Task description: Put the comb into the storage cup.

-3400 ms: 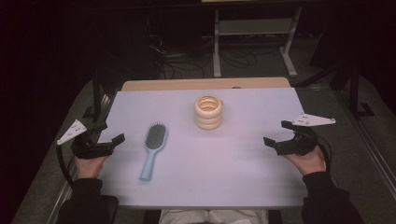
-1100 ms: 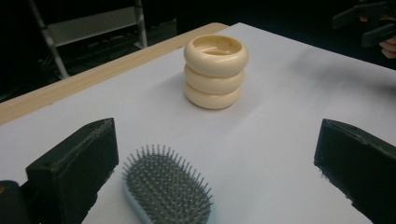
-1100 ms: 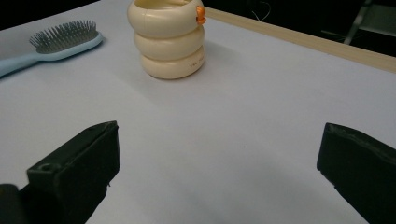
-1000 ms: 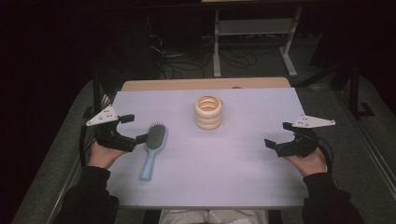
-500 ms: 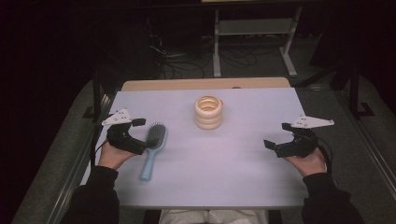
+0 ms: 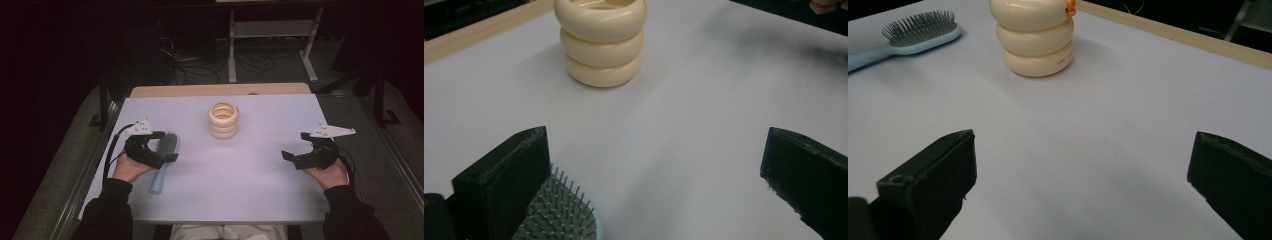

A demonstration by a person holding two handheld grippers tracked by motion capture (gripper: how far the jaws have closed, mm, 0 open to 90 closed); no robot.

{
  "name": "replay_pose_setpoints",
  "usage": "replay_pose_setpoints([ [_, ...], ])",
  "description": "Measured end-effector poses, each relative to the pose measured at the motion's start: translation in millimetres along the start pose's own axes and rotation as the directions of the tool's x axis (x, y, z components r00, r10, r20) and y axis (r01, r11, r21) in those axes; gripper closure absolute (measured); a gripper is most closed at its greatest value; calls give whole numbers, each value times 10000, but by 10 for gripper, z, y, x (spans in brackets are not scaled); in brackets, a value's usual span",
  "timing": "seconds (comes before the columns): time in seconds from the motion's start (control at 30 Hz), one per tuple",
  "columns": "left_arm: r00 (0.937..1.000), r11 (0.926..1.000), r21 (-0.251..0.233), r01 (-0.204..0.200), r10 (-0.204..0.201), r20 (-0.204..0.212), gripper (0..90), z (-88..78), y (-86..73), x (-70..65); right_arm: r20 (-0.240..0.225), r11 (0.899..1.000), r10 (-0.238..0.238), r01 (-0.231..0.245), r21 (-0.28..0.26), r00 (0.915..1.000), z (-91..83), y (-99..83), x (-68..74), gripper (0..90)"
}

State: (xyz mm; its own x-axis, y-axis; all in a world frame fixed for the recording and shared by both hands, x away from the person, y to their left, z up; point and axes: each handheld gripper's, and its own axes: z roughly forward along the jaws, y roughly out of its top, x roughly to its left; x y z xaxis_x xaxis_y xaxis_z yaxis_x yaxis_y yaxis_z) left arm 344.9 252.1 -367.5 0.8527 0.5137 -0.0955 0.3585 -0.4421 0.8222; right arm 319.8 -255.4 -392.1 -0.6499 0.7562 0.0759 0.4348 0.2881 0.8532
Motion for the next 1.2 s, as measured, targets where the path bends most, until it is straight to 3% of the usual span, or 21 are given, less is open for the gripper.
replay_pose_setpoints([
  [0.4, 9994, 9943, 1063, -6, -31, 346, 0, 214, -105, -28, -34, 9999, -64, 65, 105, 10000, 16, -2, 8, 0],
  [0.8, 9994, 9905, 1360, -211, 173, 287, 1, 271, -116, -65, -66, 9998, -114, 115, 151, 9999, 25, -1, 15, 0],
  [1.2, 9997, 9906, 1359, -166, 143, 181, 174, 241, -137, -44, -91, 9998, -134, 136, 166, 9999, 32, 1, 20, 0],
])
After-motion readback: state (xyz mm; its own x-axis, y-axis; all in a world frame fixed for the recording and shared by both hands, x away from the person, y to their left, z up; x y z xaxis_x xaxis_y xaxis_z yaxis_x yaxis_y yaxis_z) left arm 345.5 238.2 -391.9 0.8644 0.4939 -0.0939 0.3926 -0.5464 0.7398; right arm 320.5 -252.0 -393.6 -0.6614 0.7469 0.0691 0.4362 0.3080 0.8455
